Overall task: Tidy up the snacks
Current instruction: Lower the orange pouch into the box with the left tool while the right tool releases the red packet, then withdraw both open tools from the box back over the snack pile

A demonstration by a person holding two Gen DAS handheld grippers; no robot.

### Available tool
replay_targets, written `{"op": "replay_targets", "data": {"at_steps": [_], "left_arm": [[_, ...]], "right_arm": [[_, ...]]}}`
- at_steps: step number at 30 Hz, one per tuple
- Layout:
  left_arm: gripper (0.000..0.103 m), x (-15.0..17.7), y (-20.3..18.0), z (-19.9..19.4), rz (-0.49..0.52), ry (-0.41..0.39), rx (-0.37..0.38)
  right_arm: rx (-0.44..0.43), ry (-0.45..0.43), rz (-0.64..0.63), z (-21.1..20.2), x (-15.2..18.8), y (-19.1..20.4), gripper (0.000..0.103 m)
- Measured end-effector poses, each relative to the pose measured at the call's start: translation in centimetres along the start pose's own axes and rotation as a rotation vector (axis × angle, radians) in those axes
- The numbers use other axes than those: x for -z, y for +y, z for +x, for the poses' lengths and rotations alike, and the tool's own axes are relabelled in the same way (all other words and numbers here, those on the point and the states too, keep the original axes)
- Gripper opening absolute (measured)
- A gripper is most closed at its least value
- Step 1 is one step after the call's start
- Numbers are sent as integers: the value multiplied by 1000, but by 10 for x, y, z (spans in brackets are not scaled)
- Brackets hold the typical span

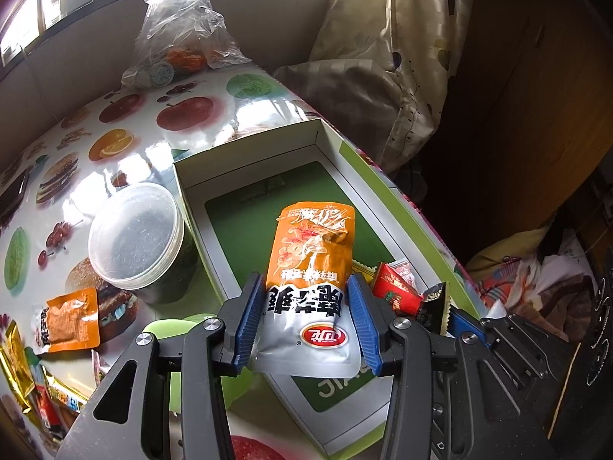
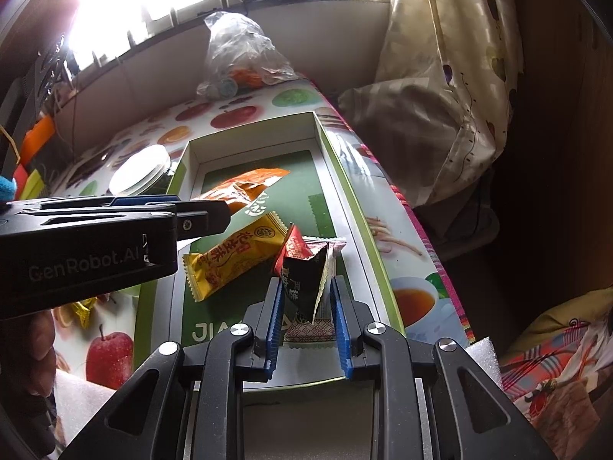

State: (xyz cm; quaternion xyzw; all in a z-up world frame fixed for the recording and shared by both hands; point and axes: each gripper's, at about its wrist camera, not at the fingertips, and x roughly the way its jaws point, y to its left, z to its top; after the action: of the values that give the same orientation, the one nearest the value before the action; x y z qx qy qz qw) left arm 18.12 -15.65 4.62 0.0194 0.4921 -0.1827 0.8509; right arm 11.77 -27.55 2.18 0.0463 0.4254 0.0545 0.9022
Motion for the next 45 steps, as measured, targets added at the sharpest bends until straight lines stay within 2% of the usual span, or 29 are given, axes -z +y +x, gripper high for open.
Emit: {"op": "replay_targets", "data": {"at_steps": [12, 18, 30, 45], "left_arm": [[50, 4, -3, -6, 13, -4, 5], [50, 3, -4, -16, 15, -32, 19], [50, 13, 2, -46, 14, -85, 14], [50, 40, 26, -89, -17, -163, -44]], "right_arm": [[11, -9, 0, -5, 1, 2, 38], [22, -19, 4, -11, 1, 3, 44], [29, -49, 0, -30, 2, 12, 47], [3, -104, -24, -56, 3, 41, 49]]}}
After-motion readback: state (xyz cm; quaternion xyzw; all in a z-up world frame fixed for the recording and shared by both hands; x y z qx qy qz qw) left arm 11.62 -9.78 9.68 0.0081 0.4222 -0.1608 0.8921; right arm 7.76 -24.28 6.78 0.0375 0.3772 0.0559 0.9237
